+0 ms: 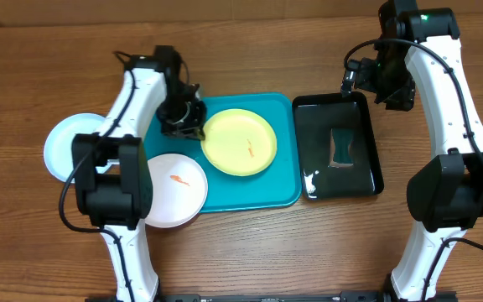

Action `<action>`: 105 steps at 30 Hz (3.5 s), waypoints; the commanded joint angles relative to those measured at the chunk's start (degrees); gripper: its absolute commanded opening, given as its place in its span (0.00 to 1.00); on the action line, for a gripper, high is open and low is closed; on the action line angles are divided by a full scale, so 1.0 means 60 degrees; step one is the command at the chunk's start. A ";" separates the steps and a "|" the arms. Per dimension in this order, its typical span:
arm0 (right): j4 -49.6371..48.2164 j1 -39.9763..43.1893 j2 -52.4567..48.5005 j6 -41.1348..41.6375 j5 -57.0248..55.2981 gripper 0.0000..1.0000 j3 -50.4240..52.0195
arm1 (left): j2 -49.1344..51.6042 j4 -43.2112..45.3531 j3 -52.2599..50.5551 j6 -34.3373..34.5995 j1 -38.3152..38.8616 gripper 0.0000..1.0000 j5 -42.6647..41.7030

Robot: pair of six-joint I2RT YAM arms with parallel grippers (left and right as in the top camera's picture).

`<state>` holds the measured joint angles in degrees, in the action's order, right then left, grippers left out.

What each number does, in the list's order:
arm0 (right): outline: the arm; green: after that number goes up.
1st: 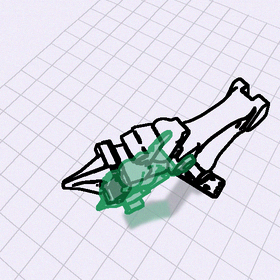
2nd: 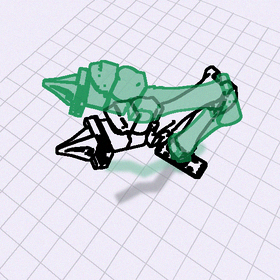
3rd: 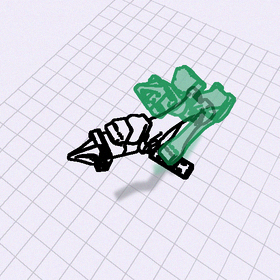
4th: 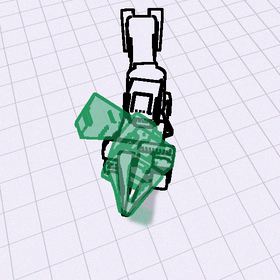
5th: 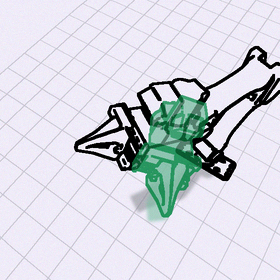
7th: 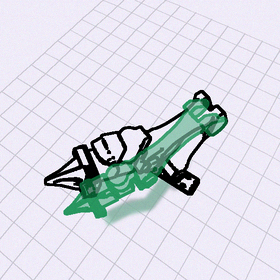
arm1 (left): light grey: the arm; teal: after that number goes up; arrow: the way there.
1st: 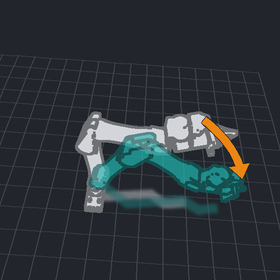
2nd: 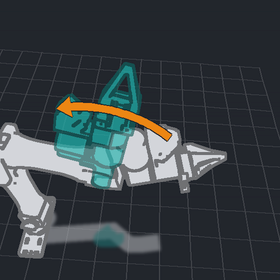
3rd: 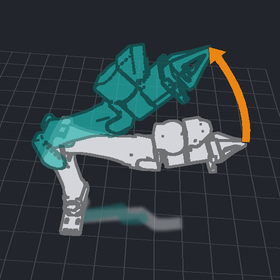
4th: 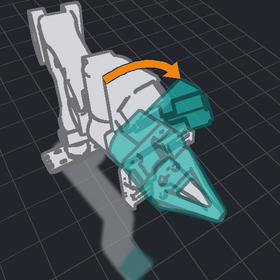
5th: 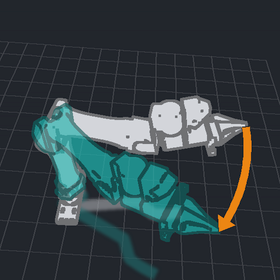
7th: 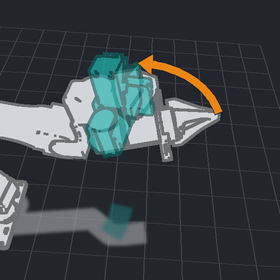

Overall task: Clean dirty plates on tray and stack at the side
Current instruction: 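Drag the yellow plate rightward onto the teal tray center, left gripper, then hold the yellow plate rim steady on the tray with the left gripper, then reach the right gripper into the black tray and grasp the green sponge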

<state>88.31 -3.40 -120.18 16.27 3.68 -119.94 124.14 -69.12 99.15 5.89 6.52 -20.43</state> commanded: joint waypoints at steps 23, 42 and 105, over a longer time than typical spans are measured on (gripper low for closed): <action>-0.0029 0.0044 0.0106 -0.0007 0.0047 1.00 0.0000 | 0.0080 0.0382 -0.0073 0.1060 0.0882 0.34 0.1177; -0.0029 0.0044 0.0106 -0.0007 0.0047 1.00 0.0000 | 0.0080 0.1413 -0.0324 0.1719 0.1596 0.31 0.3268; 0.0929 -0.1297 0.0095 -0.0645 -0.0404 0.60 0.1632 | 0.0080 0.2022 -0.0816 0.1235 0.0820 0.04 0.1974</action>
<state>95.24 -10.50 -120.18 12.40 4.43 -114.04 124.14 -57.17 94.41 13.19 11.73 -9.19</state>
